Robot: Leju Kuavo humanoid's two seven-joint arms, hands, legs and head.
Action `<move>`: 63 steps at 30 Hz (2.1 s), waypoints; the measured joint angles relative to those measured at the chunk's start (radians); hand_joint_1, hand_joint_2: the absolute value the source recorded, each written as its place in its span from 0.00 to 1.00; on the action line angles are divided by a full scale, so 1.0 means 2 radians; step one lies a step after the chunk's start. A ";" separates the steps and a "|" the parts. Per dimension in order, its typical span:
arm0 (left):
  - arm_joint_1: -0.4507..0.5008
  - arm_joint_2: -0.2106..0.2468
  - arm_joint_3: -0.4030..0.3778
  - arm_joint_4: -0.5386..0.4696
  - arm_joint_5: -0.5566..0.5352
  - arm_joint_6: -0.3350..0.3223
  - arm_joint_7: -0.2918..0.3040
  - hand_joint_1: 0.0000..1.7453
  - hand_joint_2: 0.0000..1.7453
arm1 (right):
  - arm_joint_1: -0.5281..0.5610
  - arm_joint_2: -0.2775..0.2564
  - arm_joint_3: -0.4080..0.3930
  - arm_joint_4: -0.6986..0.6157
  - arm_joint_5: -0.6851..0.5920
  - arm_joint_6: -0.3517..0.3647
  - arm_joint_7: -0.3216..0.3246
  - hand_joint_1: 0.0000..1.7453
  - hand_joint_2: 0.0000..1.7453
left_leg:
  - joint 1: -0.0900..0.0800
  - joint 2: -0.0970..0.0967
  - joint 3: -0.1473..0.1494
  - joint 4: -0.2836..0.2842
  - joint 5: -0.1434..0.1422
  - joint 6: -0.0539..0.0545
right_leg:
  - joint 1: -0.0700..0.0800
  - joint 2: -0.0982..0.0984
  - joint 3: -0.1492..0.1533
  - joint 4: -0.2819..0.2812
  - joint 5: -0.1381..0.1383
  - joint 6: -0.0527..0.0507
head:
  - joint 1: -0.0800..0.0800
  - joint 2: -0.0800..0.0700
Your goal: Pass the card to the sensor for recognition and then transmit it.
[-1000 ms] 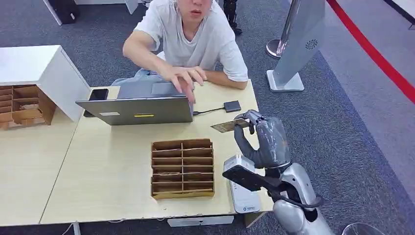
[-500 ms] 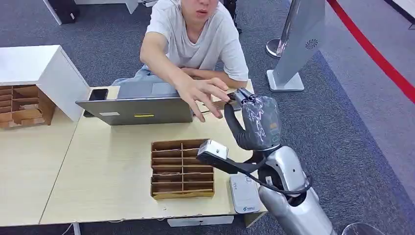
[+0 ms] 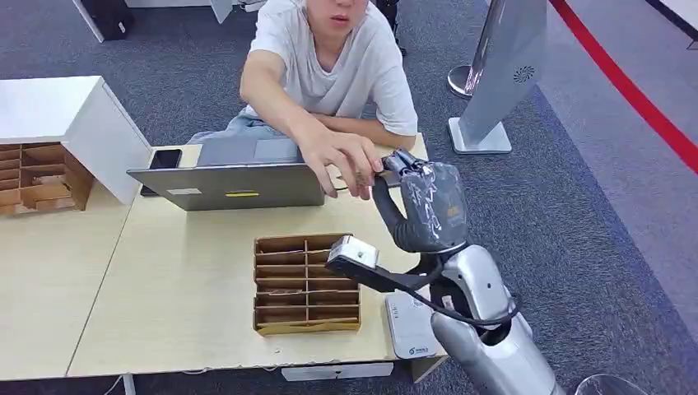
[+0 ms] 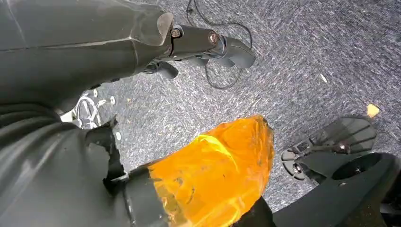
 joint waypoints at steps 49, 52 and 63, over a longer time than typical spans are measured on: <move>0.003 0.000 0.026 0.000 -0.018 0.011 -0.007 0.00 0.00 | 0.050 0.016 0.033 -0.035 -0.268 0.038 -0.117 0.00 0.00 | 0.000 0.000 0.000 0.000 0.000 0.000 | 0.000 0.000 0.000 0.000 0.000 0.000 | 0.000 0.000; 0.004 0.000 0.030 0.000 -0.018 0.012 -0.007 0.00 0.00 | 0.066 0.016 0.025 -0.050 -0.320 0.053 -0.140 0.00 0.00 | 0.000 0.000 0.000 0.000 0.000 0.000 | 0.000 0.000 0.000 0.000 0.000 0.000 | 0.000 0.000; 0.007 0.000 0.043 0.000 -0.017 0.021 -0.010 0.00 0.00 | 0.108 0.016 0.017 -0.073 -0.419 0.089 -0.186 0.00 0.00 | 0.000 0.000 0.000 0.000 0.000 0.000 | 0.000 0.000 0.000 0.000 0.000 0.000 | 0.000 0.000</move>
